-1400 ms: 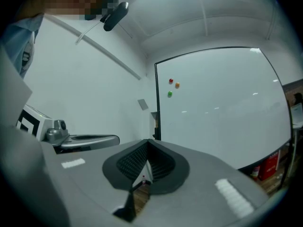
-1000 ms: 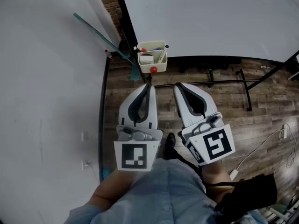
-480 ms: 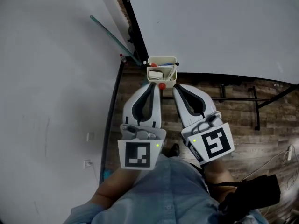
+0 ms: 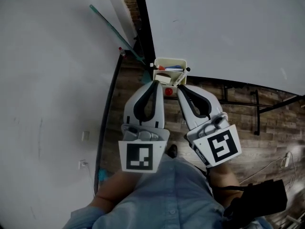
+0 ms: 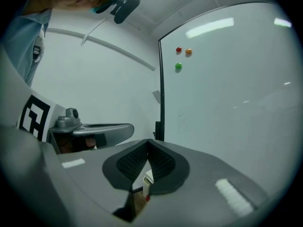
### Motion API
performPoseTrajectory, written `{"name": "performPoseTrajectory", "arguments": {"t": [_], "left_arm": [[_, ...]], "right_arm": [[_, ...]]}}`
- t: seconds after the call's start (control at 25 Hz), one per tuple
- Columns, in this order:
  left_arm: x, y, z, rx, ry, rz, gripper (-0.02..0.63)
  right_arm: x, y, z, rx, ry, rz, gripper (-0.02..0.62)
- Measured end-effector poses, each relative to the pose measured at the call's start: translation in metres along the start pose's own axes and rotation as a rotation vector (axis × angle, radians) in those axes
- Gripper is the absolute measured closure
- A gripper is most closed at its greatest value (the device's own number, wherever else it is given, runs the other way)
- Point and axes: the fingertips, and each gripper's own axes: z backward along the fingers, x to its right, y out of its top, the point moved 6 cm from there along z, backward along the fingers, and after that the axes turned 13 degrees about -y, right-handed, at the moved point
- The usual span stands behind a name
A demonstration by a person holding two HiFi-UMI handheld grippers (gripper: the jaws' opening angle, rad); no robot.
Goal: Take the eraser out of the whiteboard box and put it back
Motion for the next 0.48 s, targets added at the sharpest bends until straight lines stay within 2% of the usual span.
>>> {"name": "performPoseTrajectory", "arguments": {"t": [0.32, 0.48], "left_arm": [[-0.036, -0.025, -0.015, -0.024, 0.009, 0.069, 0.601], [-0.052, -0.038, -0.021, -0.051, 0.004, 0.088, 0.601]], "right_arm": [[0.003, -0.027, -0.036, -0.114, 0.005, 0.043, 0.555], [0.003, -0.047, -0.055, -0.193, 0.038, 0.055, 0.444]]}}
